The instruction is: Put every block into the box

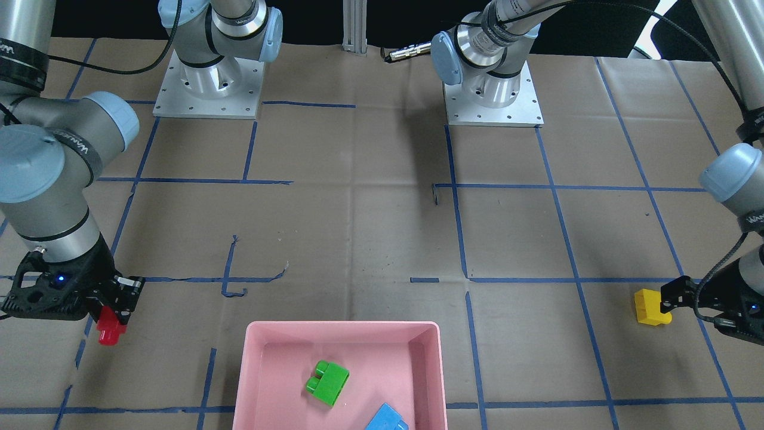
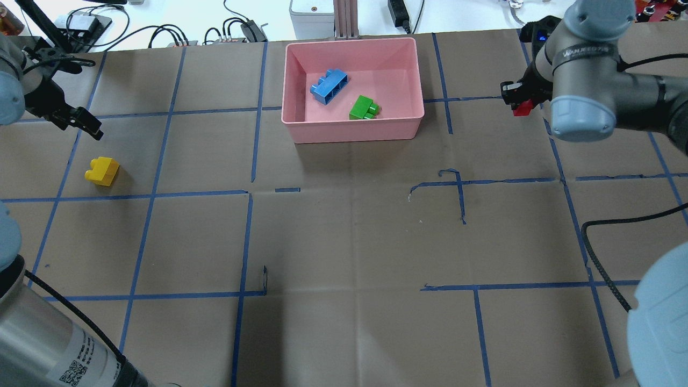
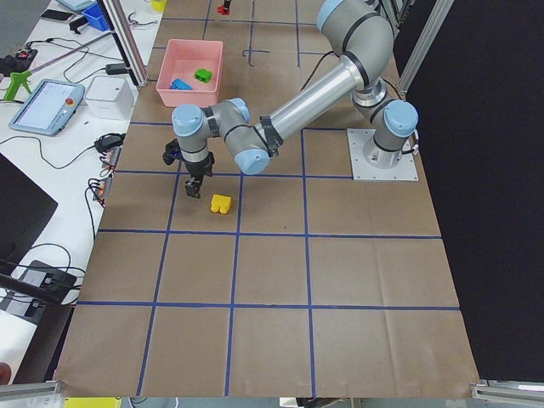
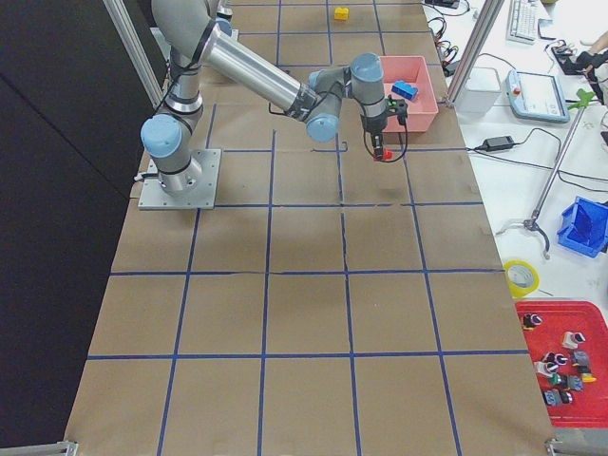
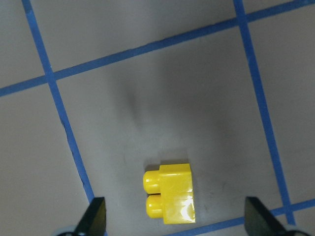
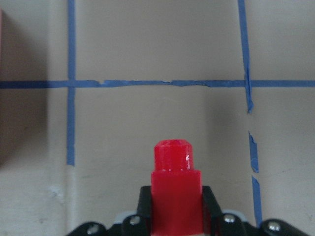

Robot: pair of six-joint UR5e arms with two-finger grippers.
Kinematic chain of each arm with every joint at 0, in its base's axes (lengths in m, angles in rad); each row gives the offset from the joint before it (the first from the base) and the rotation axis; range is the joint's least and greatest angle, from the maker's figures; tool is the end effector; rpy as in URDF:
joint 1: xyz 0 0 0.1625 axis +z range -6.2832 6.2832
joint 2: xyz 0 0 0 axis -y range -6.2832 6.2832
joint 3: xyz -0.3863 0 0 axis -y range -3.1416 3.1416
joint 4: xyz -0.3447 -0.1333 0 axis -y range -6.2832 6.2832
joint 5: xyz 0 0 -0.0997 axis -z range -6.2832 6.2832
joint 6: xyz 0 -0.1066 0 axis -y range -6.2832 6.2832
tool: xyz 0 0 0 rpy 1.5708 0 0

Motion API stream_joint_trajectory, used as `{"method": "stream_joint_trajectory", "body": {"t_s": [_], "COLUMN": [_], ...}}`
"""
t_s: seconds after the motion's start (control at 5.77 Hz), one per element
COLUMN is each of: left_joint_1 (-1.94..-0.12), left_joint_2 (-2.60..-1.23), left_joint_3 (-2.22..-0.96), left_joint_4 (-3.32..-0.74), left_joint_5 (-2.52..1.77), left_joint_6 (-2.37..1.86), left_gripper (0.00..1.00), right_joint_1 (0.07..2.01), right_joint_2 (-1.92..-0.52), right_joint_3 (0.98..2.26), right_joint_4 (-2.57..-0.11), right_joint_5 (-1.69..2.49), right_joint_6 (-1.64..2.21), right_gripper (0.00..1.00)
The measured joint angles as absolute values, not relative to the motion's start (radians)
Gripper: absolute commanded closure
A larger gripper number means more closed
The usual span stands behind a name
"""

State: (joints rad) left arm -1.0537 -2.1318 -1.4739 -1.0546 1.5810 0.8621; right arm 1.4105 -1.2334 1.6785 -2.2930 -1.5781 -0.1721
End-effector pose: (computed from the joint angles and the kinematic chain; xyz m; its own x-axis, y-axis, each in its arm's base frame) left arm 0.1910 -0.6033 0.2340 -0.9404 0.3370 -0.0462 0.3384 0.9406 -0.0262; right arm 0.0408 -0.5780 0.3034 -0.9985 -0.0034 0.0538 -0.0177 0.9632 -0.2683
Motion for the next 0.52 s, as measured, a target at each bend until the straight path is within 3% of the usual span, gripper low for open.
{"method": "stream_joint_trajectory", "body": {"t_s": [0.35,0.52], "left_joint_1": [-1.052,-1.046], "left_joint_2": [-2.19,-2.198], "left_joint_3": [-1.503,-1.51], "left_joint_4": [-1.019,-1.017], "left_joint_5": [1.536,1.532], "left_joint_6": [0.882,0.886], "left_gripper": [0.01,0.01], "right_joint_1": [1.53,1.61], "right_joint_2": [-1.185,-1.099], "right_joint_3": [1.464,1.393], "right_joint_4": [-2.111,-2.167], "right_joint_5": [-1.395,-1.313], "right_joint_6": [-0.208,-0.214], "right_gripper": [0.98,0.97]}}
